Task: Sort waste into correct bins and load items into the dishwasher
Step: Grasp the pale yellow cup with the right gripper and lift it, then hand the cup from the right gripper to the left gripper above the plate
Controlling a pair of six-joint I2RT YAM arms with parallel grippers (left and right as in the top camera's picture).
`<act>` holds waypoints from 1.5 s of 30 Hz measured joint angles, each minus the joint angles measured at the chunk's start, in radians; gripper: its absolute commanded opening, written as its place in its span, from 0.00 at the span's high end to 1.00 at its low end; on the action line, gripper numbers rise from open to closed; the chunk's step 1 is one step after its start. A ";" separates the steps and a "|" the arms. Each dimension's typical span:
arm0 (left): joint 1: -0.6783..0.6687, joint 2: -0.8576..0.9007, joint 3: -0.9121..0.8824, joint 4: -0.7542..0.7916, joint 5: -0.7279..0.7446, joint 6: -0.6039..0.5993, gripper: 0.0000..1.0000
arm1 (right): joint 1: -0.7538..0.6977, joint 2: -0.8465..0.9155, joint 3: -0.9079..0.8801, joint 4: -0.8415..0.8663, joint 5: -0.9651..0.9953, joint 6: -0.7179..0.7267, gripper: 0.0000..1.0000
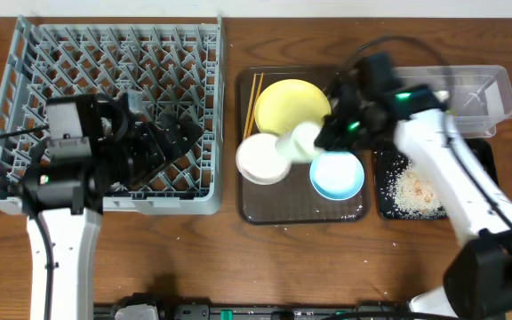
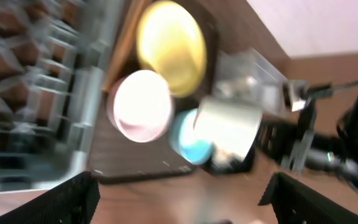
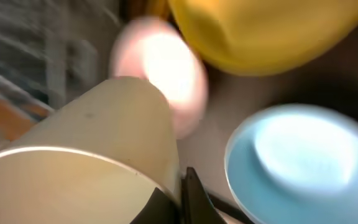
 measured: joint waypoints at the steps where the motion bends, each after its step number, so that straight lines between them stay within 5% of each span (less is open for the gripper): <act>1: 0.000 0.016 0.000 0.010 0.046 -0.001 0.10 | -0.027 -0.003 0.001 0.040 -0.058 -0.010 0.99; 10: 0.000 0.116 0.000 0.121 0.418 0.009 0.10 | -0.041 0.006 0.001 0.383 -0.451 0.014 0.99; 16: -0.006 0.132 0.000 0.122 0.539 0.056 0.10 | 0.026 0.034 0.001 0.578 -0.566 0.098 0.99; 27: -0.047 0.132 0.000 0.122 0.593 0.097 0.10 | 0.132 0.063 0.001 0.772 -0.633 0.242 0.99; 45: -0.047 0.132 0.000 0.199 0.594 0.101 0.11 | 0.145 0.063 0.001 0.775 -0.683 0.292 0.99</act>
